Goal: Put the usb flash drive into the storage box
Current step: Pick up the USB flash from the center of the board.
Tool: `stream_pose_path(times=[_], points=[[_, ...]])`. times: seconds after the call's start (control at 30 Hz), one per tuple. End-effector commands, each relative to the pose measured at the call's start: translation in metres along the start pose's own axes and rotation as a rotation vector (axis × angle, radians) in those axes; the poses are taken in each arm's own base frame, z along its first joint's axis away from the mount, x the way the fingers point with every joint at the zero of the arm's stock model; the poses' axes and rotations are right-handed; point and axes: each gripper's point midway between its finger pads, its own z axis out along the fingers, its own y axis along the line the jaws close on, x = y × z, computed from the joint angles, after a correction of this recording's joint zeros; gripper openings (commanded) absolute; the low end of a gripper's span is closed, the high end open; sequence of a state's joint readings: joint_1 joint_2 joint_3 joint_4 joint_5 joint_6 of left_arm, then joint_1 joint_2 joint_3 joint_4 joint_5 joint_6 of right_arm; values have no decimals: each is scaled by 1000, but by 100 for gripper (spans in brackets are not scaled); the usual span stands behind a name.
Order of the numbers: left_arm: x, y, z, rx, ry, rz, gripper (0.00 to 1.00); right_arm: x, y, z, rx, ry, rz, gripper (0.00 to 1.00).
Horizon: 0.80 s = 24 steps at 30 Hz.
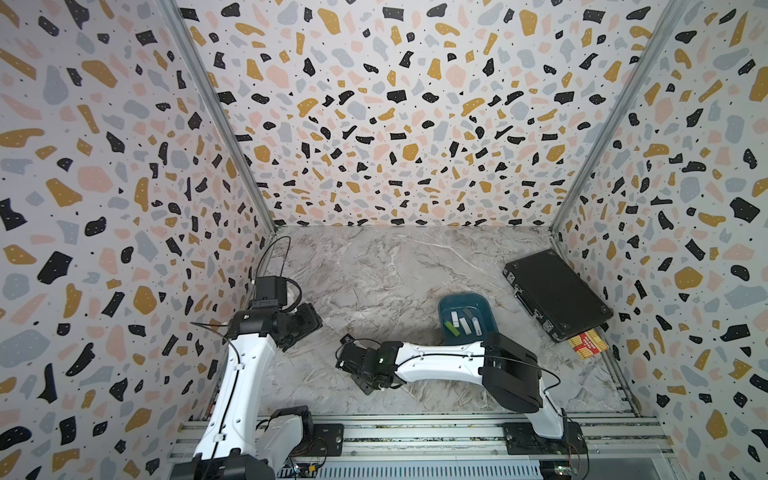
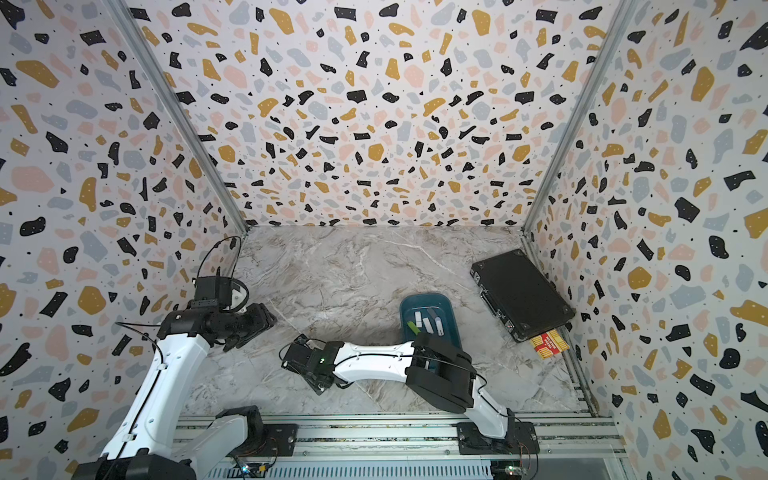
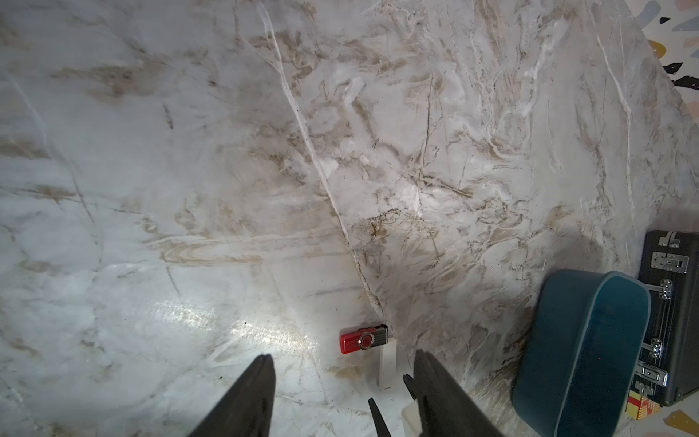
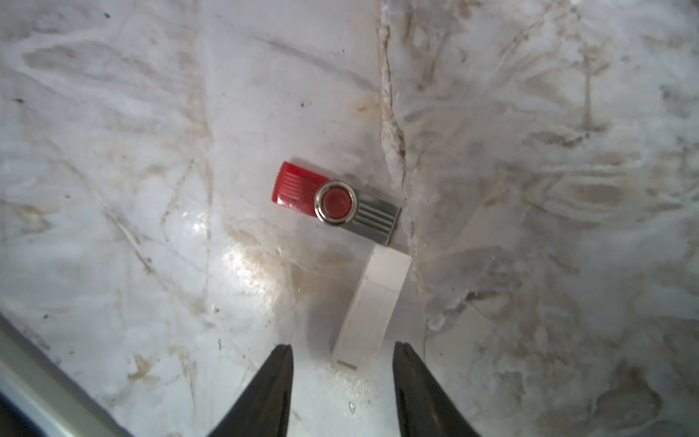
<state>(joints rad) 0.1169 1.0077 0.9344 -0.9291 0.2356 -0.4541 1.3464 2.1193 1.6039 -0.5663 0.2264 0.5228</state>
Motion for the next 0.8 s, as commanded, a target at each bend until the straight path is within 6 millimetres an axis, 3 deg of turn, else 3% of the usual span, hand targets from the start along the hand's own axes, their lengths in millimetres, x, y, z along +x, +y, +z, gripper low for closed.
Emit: stream_pose_path(times=[0.0,0.27,0.57,0.77], points=[[-3,-3,-2,23,-27,22,63,-11,-10,-8,50,-17,-15,47],[-3,-3,-2,25,-31,20,63,-12,-17,10,45,14,15,42],[-3,-2,0,23,-27,18,63,1,-20,27,3,70,74,27],[-1,-4,3,39,-11,17,64,-13,-32,6,3,18,90,15]])
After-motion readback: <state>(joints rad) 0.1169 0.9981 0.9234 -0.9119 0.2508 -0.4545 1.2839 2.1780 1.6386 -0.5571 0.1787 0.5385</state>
